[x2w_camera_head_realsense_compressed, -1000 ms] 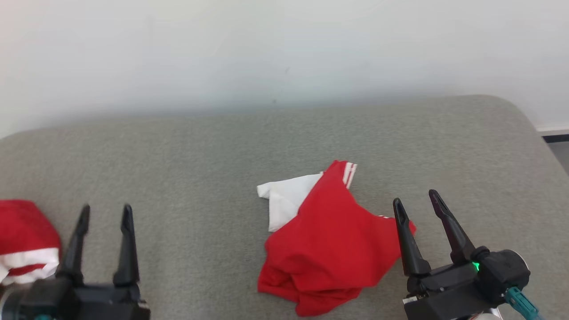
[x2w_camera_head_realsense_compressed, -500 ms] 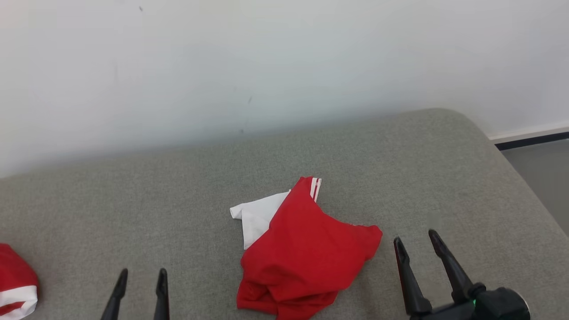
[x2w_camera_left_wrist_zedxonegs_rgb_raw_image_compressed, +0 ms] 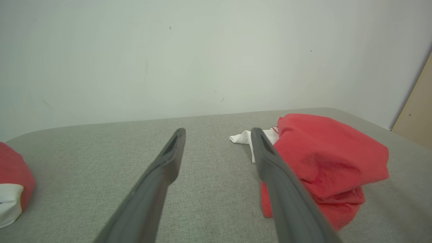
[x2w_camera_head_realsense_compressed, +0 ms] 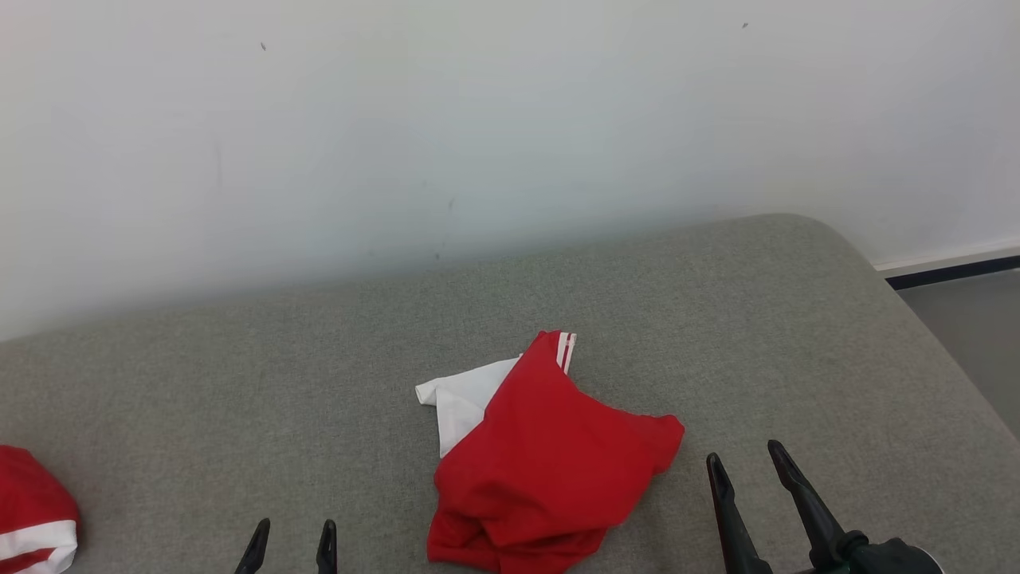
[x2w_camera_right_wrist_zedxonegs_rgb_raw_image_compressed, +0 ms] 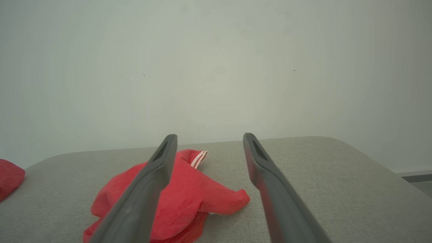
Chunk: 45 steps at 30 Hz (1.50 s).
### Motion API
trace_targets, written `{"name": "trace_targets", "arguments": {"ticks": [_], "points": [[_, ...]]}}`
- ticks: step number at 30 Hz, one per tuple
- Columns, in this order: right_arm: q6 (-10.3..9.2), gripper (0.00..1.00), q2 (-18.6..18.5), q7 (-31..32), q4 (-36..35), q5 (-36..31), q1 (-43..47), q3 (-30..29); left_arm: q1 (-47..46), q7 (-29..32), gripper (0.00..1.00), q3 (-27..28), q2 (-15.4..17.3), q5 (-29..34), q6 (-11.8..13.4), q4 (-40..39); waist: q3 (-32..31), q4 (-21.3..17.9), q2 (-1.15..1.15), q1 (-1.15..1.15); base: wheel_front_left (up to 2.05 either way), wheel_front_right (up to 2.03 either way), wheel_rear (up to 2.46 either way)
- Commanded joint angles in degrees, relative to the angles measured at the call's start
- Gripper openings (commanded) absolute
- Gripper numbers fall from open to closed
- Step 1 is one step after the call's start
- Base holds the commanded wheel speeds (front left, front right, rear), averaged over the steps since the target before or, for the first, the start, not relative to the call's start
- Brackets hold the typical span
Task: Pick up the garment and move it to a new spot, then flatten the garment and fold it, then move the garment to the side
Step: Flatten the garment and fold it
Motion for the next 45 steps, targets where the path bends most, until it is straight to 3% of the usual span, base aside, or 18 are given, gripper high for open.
{"name": "trace_targets", "arguments": {"ticks": [1, 36, 40, 45], "points": [[-0.13, 1.00, 0.2, -0.1, 0.1, -0.4, 0.3, -0.2, 0.0, -0.1, 1.00, -0.1, -0.2, 0.2, 0.0, 0.1, 0.0, 0.1, 0.00, -0.01, 0.00, 0.00, 0.00], [-0.13, 1.00, 0.2, -0.1, -0.1, -0.4, 0.8, 0.0, -1.2, -0.1, 1.00, -1.4, -0.3, 0.4, 0.0, -0.8, 1.3, 2.8, 0.00, -0.01, 0.00, 0.00, 0.00], [-0.13, 1.00, 0.4, -0.1, 0.2, -0.5, 0.6, -0.4, -4.0, -0.1, 1.00, -5.7, -0.4, 0.2, 0.0, -1.4, 2.3, 2.8, 0.00, -0.01, 0.00, 0.00, 0.00], [-0.13, 1.00, 0.5, -0.1, 0.8, -1.6, -0.8, -1.2, -11.6, -0.1, 1.00, -15.4, 0.5, -0.5, 0.0, 1.2, 4.7, 1.3, 0.00, -0.01, 0.00, 0.00, 0.00]]}}
